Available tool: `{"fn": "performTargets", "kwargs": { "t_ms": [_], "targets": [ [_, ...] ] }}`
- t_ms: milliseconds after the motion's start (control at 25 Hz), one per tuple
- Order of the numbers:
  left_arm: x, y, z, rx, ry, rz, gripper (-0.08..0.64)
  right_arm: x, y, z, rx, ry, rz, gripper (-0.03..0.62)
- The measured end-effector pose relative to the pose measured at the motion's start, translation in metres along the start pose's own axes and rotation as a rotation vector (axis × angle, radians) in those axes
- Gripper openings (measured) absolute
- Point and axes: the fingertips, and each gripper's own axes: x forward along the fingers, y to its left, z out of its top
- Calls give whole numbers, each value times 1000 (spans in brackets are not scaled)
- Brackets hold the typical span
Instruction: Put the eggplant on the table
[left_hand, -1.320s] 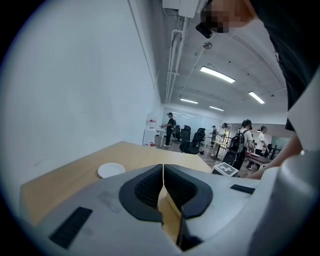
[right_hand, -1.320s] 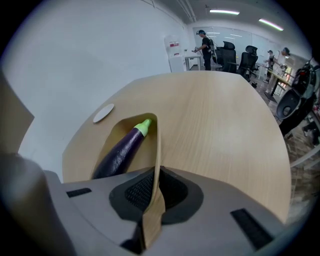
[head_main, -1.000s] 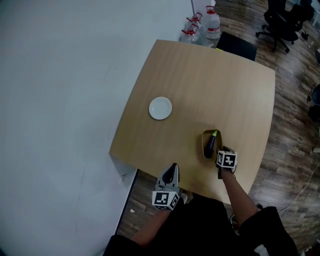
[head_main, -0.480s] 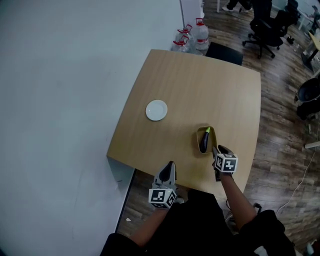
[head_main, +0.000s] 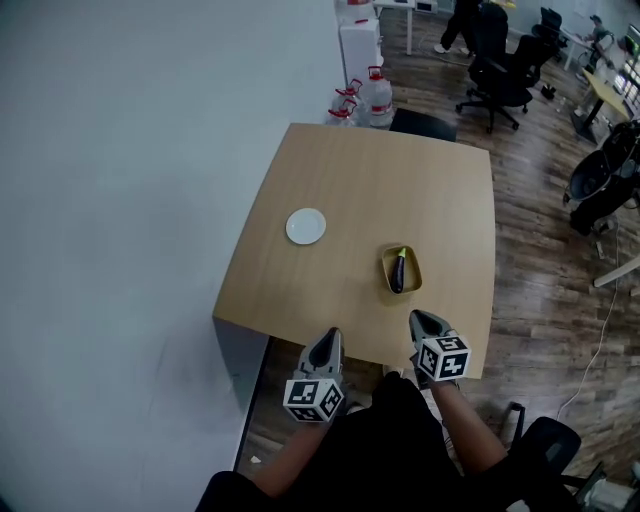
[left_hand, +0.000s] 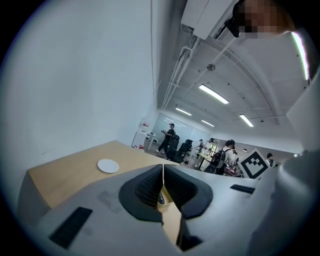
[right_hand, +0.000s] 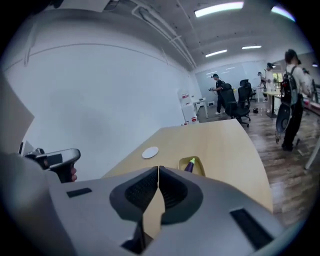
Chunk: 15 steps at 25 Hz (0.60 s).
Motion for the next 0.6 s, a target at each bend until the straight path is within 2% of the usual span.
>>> {"fn": "performTargets", "kwargs": {
  "t_ms": [120, 280, 600],
  "targets": [
    [-17, -7, 2, 7, -11, -18, 18, -24, 22, -7, -21, -30, -8, 63],
    [-39, -16, 5, 21, -23, -50, 18, -59, 51, -6, -40, -131, 4, 63],
    [-64, -9, 5, 36, -39, -95, 18, -112, 57, -6, -93, -247, -143, 61]
  ]
}}
